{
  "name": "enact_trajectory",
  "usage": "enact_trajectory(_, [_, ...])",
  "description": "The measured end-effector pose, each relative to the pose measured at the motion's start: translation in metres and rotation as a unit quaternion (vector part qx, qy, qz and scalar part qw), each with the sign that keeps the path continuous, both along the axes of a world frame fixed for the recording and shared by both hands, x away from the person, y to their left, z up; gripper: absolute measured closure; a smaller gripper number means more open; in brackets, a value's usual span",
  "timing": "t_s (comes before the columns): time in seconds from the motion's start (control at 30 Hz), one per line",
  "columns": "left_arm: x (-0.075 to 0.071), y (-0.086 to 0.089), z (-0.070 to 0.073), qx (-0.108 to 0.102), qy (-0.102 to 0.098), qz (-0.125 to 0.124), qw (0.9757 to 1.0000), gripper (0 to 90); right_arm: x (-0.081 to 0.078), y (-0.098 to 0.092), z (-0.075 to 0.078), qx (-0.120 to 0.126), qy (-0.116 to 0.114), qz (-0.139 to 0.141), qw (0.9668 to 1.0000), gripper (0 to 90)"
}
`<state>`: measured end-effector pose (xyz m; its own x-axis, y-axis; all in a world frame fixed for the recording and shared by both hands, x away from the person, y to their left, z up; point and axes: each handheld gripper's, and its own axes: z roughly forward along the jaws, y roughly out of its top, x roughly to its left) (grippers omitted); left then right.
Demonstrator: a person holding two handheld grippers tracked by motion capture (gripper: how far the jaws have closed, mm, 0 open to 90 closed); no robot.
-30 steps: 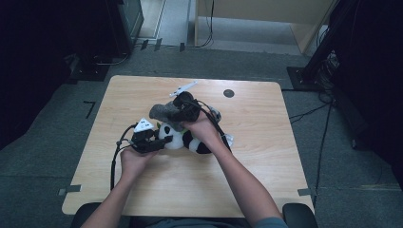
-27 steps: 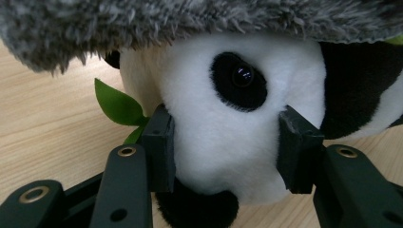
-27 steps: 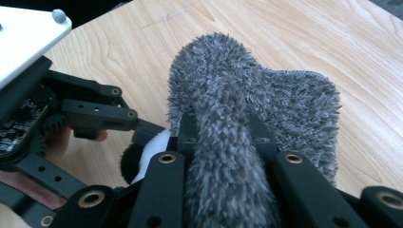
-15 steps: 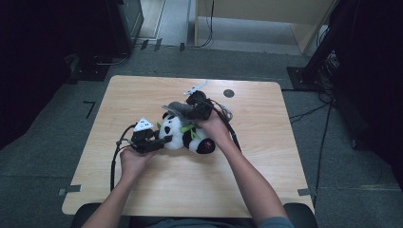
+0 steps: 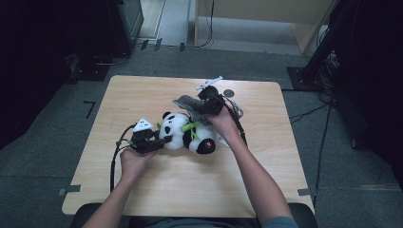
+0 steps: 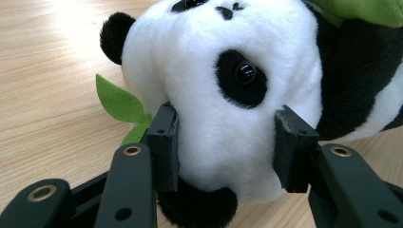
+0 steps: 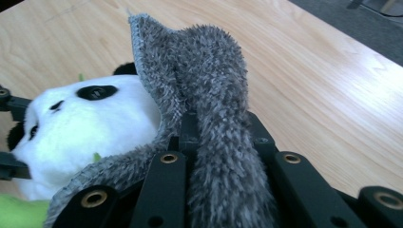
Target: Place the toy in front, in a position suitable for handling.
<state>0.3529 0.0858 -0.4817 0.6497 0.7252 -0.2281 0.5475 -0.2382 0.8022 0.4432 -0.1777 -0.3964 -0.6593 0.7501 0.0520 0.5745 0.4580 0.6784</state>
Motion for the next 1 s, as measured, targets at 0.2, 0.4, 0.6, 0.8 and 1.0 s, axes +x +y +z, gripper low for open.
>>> enact_trajectory(0.2, [0.0,0.0,0.0,0.001,-0.001,0.0,1.0,50.1,0.002,-0.012,0.005,-0.004,-0.005,-0.018,0.9998,75.7])
enact_trajectory(0.4, [0.0,0.0,0.0,0.002,0.0,-0.001,1.0,49.0,-0.001,-0.015,0.021,0.011,-0.024,-0.018,0.9995,75.8])
enact_trajectory(0.6, [0.0,0.0,0.0,-0.001,0.0,-0.001,1.0,48.4,-0.009,0.006,0.034,0.034,-0.036,0.008,0.9987,75.7])
enact_trajectory(0.8, [-0.001,0.0,0.0,-0.001,-0.002,0.0,1.0,47.7,-0.013,0.04,0.032,0.032,-0.036,0.04,0.9981,75.4])
enact_trajectory(1.0, [-0.001,0.001,0.0,-0.003,-0.003,0.0,1.0,47.3,-0.014,0.068,0.013,0.029,-0.016,0.066,0.9973,75.2])
